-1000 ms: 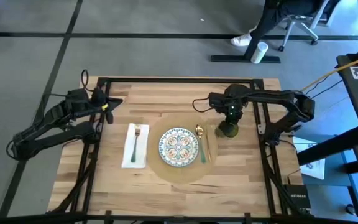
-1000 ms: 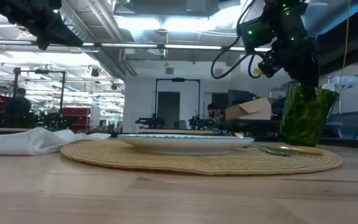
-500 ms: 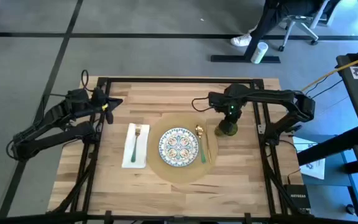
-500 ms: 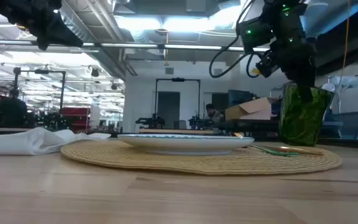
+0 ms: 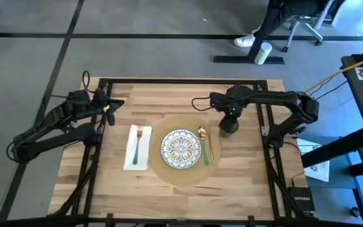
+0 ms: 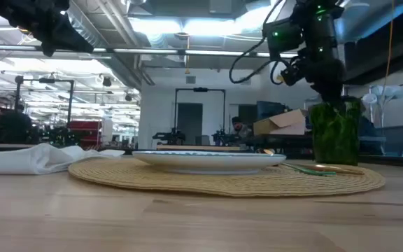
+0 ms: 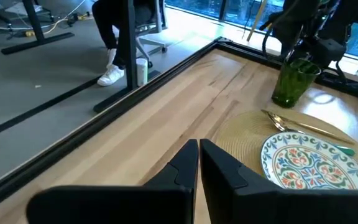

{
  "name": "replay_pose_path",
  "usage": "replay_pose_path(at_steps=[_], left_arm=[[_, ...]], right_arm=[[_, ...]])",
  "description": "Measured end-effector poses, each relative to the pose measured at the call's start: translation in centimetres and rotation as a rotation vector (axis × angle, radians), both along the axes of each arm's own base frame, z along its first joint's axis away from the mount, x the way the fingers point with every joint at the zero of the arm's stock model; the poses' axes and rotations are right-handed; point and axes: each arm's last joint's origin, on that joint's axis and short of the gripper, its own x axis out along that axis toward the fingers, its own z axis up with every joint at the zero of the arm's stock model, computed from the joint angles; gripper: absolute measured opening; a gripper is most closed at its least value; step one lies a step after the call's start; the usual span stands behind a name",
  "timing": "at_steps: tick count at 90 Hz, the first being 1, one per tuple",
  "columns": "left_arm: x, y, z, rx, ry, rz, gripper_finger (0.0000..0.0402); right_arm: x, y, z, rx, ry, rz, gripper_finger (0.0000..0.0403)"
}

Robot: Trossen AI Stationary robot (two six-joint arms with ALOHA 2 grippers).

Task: Set table place
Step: Adjust the green cup

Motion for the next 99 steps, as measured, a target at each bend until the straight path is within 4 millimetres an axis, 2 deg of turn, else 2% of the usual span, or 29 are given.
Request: replay_pose_path(at_steps=[20,35,43,51,62,78,99], left_arm=[[0.0,0.0,0.0,0.000,0.000,0.000,0.0000],[0.0,0.0,0.0,0.000,0.000,0.000,0.0000],[0.0,0.0,0.0,0.000,0.000,0.000,0.0000],[0.0,0.0,0.0,0.000,0.000,0.000,0.0000],[0.0,0.0,0.0,0.000,0.001,0.000,0.0000],[0.0,0.0,0.0,0.000,0.001,0.000,0.0000],[0.0,0.0,0.0,0.000,0.001,-0.001,0.0000]], right_arm=[[1.3,-0.9,3.4,-0.174,-0.074,0.052,0.0082],[2.0,-1.1,6.2,-0.212,-0.153,0.049,0.0074],[2.0,-1.0,7.0,-0.172,-0.180,0.039,0.0060],[1.6,-0.6,6.8,-0.108,-0.146,0.017,0.0037],[0.7,0.6,5.8,-0.094,-0.015,0.004,0.0005],[-0.8,2.1,4.5,-0.119,0.056,-0.063,0.0002],[-4.2,3.2,2.0,-0.111,-0.009,-0.265,0.0000]])
